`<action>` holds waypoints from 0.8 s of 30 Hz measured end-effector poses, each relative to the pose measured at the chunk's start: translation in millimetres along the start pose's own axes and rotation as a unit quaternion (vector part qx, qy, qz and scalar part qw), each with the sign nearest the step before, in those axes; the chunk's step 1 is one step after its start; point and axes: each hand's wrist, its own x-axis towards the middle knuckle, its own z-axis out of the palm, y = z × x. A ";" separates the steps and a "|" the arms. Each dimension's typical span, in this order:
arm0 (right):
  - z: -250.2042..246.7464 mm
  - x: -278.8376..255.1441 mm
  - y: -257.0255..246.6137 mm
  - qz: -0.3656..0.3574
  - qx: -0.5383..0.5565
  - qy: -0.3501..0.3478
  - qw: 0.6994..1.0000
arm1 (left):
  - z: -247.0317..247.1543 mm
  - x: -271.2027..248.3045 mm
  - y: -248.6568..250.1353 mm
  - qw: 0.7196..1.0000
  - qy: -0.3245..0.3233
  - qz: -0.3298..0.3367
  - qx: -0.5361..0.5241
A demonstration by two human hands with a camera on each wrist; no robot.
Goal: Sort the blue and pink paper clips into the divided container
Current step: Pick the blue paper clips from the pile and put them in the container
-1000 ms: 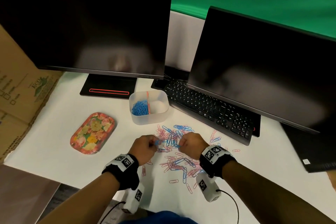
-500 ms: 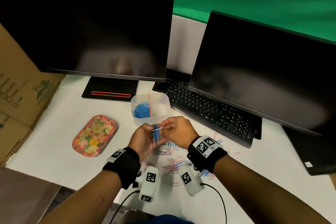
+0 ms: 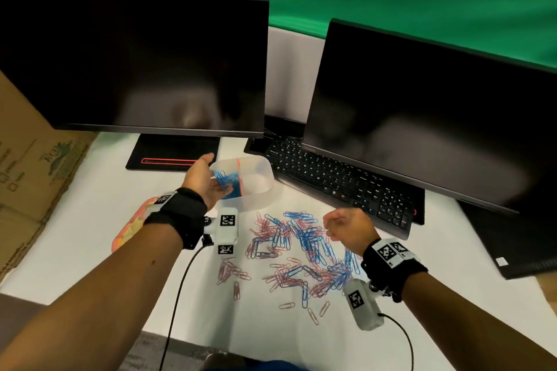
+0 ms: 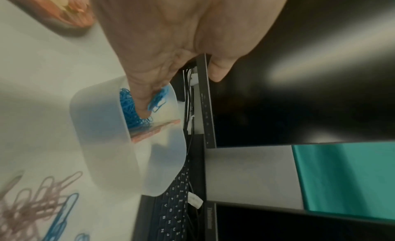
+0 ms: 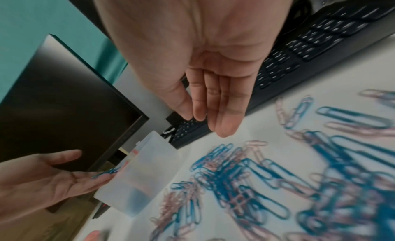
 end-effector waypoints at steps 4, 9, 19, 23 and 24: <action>-2.5 -4.7 14.6 0.012 -0.063 0.002 0.998 | 6.1 -1.1 -5.1 0.994 0.028 0.029 0.099; 9.9 -5.7 23.5 0.022 -0.157 -0.036 0.987 | -1.6 -0.8 -35.6 0.896 0.029 0.240 0.371; 42.4 -9.3 27.2 0.026 -0.196 -0.072 0.978 | -30.6 4.8 -130.5 0.677 -0.020 0.158 0.718; 50.4 -11.9 24.8 -0.003 -0.219 -0.081 0.972 | -33.4 7.5 -133.0 0.667 -0.015 0.165 0.726; 52.6 -11.9 22.6 -0.007 -0.224 -0.086 0.971 | -35.7 8.5 -131.8 0.667 -0.014 0.163 0.726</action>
